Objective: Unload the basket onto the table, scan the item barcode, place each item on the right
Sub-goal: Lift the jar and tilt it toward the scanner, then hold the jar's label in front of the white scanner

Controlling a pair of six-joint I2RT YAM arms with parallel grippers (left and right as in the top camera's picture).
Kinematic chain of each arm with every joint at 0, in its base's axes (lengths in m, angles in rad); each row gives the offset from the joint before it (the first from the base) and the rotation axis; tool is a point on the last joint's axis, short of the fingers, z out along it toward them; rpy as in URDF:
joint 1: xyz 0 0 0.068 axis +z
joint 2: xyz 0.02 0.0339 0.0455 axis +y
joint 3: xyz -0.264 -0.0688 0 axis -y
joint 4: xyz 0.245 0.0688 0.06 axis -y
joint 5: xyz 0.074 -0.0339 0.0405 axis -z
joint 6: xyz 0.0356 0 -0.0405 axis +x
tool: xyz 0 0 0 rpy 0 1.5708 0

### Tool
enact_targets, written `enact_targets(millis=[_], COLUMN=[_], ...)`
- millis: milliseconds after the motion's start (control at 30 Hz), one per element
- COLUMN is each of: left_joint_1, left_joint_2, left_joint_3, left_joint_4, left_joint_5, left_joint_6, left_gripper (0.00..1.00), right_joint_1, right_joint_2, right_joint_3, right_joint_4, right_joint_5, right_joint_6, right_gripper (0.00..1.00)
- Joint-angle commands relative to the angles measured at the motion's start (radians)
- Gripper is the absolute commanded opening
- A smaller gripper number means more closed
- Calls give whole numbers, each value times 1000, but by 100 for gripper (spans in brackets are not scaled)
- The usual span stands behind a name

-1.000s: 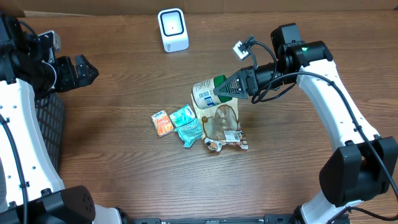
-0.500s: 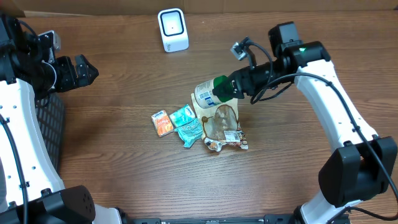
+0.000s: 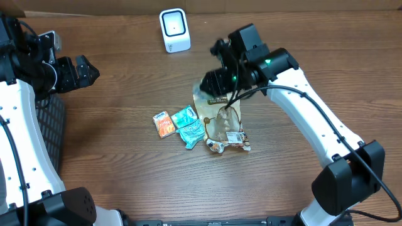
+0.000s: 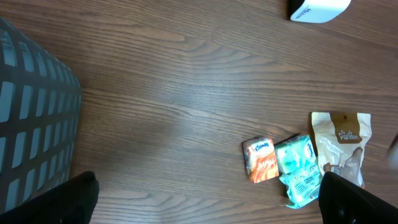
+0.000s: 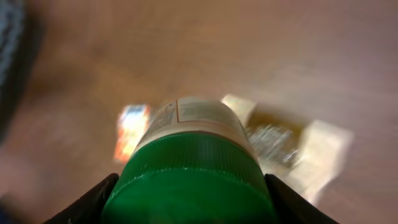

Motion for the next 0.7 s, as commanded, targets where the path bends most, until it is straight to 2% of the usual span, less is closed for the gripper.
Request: enact_targets(millis=[0,100,200,467,567,667], left_joint_1=[-5,-5,-5,-5,-5,-5], left_joint_2=[-2,-2,-2,-2,-2,-2], left_joint_3=[9,9,9,9,9,9], left_joint_4=[2,2,2,2,2,2], left_joint_5=[4,4,4,4,4,4], left_joint_6=[23,23,23,23,23,23], left_gripper=[100,99,100,100,99,99], right_joint_1=[44,92,123,130,129,129], right_joint_2=[-4,16,54,215,280,332], right_joint_3=[53,53,53,53,53,53], right_joint_4=[88,236,410,880,1047,1166], right_joint_5=[339,524,610,611,611,607], right_joint_6=[-19,-79,-183,-542,-636,-666], right_gripper=[53,52,52,52,45,40])
